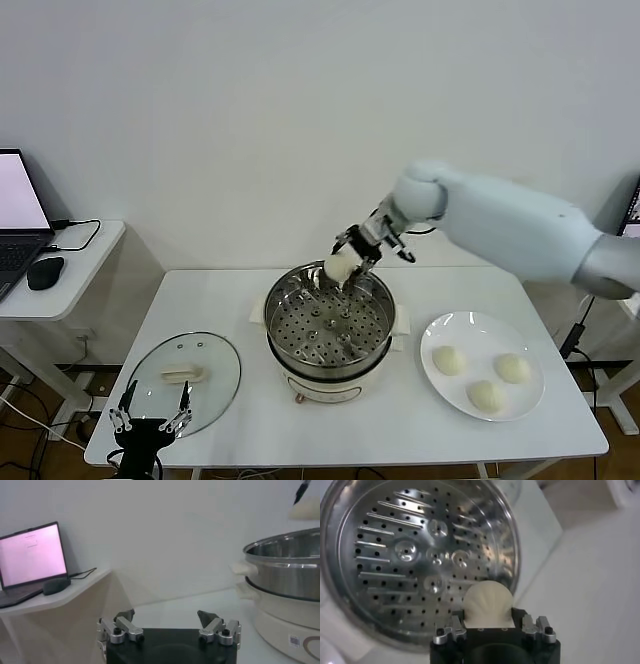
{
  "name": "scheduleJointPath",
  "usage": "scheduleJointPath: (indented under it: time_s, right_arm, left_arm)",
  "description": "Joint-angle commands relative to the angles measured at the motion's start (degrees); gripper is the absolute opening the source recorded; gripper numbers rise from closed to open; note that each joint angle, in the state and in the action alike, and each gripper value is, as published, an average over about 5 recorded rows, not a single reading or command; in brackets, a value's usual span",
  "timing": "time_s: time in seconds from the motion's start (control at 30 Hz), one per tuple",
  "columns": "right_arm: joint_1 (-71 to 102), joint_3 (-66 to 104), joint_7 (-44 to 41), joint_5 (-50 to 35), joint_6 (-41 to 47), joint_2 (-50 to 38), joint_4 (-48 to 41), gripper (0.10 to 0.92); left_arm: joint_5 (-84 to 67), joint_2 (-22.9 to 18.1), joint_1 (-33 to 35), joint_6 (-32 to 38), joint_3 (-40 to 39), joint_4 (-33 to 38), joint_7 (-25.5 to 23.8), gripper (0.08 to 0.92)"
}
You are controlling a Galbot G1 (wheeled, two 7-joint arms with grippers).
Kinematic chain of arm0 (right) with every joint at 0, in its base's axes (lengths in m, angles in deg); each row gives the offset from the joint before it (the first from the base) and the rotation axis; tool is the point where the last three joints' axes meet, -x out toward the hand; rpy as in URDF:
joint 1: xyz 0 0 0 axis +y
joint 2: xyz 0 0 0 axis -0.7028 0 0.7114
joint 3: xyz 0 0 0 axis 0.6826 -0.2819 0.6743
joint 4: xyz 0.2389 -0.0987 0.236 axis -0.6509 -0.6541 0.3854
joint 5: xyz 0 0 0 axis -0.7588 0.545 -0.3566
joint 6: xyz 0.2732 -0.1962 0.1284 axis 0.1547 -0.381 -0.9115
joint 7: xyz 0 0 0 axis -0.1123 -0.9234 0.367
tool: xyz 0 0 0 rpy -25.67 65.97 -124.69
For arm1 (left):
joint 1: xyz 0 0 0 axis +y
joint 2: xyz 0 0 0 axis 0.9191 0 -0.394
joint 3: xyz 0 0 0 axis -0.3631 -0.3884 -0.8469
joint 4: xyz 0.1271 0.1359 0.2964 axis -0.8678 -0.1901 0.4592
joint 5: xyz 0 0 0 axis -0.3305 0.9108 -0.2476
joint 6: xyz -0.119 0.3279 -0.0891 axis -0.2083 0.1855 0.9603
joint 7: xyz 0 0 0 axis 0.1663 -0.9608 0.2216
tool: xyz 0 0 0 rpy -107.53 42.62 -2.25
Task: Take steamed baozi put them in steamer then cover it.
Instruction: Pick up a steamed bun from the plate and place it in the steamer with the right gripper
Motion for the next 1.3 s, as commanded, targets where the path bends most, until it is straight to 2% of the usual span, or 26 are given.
scheduleJointPath:
  time_s: [0.03,0.33,0.63,0.73,0.93,1.03,1.17,1.3]
  right_arm:
    - [0.6,-3.9,1.9,6.8,-6.9,5.3,-1.6,0.597]
    - [3.5,-2.7,3.8,16.4,-12.5,6.7,-7.5,0.602]
    - [4.8,-1.5,4.3,20.5,-14.6,7.4,-10.6,0.609]
    - [5.1,-1.2,4.7,20.4,-14.7,7.5,-11.0,0.653]
    - [3.5,-0.6,4.9,17.8,-14.0,6.1,-8.9,0.797]
    - [-0.3,-0.3,1.3,9.6,-9.4,3.0,-3.9,0.819]
    - [-7.1,-0.4,-5.1,-2.4,5.0,-4.6,6.3,0.822]
    - [-12.7,-2.0,-7.6,-7.1,18.9,-14.2,15.9,0.823]
  left_arm:
    - [0.0,0.0,0.0,0.0,0.1,-0.1,0.0,0.823]
    - [-0.2,0.1,-0.5,0.0,0.0,-0.4,0.0,0.823]
    - [-0.3,0.1,-0.6,0.0,0.0,-0.5,0.0,0.823]
    - [-0.3,0.1,-0.6,0.0,0.0,-0.4,0.0,0.823]
    - [-0.2,-0.1,-0.4,0.0,0.0,0.0,0.0,0.823]
    - [-0.2,0.0,-0.3,-0.1,0.0,0.4,0.0,0.823]
    - [-0.5,0.5,-0.6,-0.2,0.1,0.8,0.0,0.823]
    - [-1.0,0.9,-1.0,-0.3,0.1,1.0,-0.1,0.823]
